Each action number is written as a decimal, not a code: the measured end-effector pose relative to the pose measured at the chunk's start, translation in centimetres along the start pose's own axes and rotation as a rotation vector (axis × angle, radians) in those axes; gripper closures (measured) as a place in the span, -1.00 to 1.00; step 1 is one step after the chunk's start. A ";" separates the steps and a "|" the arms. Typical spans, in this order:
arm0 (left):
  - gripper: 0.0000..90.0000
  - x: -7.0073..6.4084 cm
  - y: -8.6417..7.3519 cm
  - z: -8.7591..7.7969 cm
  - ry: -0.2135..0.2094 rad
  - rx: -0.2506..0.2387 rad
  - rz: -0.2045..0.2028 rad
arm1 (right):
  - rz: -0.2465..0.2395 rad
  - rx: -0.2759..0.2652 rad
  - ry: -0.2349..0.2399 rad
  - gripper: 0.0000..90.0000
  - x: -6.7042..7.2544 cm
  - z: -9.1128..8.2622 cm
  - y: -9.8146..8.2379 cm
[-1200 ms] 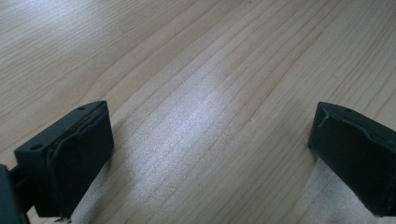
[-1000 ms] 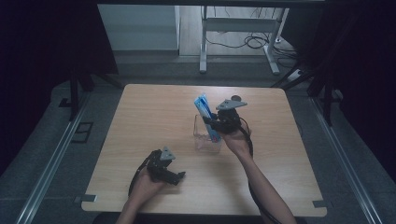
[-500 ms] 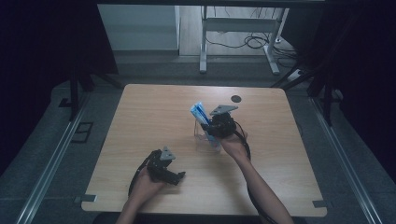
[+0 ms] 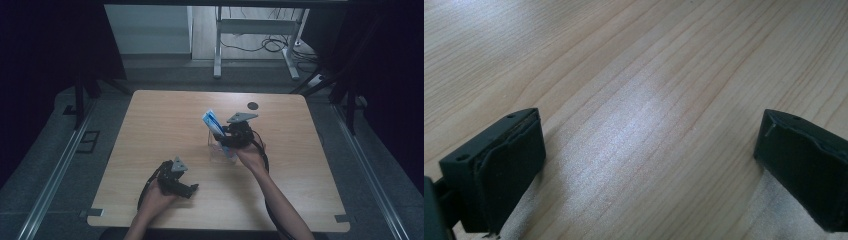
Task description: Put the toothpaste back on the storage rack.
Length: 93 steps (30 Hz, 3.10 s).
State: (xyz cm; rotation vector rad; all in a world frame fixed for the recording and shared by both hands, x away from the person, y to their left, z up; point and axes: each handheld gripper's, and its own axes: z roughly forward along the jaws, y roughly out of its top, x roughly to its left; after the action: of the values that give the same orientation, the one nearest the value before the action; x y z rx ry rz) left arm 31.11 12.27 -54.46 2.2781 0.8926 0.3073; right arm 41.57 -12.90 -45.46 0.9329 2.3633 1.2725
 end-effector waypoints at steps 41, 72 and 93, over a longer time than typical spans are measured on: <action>-1.00 0.0 0.0 0.0 0.003 -0.002 0.001 | -0.068 -0.049 0.033 -0.48 1.1 -4.2 -0.2; -1.00 0.0 0.0 0.0 0.003 -0.003 0.000 | -0.046 -0.044 0.044 -0.68 0.4 -6.4 -2.5; -1.00 0.0 0.0 0.0 0.003 -0.008 -0.006 | -0.068 -0.043 0.002 -0.77 -0.1 -8.7 -4.6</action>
State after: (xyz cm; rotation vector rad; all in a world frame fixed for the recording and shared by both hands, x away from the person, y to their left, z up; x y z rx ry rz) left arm 31.10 12.22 -54.49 2.2680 0.8978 0.3108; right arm 35.17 -20.21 -44.35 0.8309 2.3390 1.2936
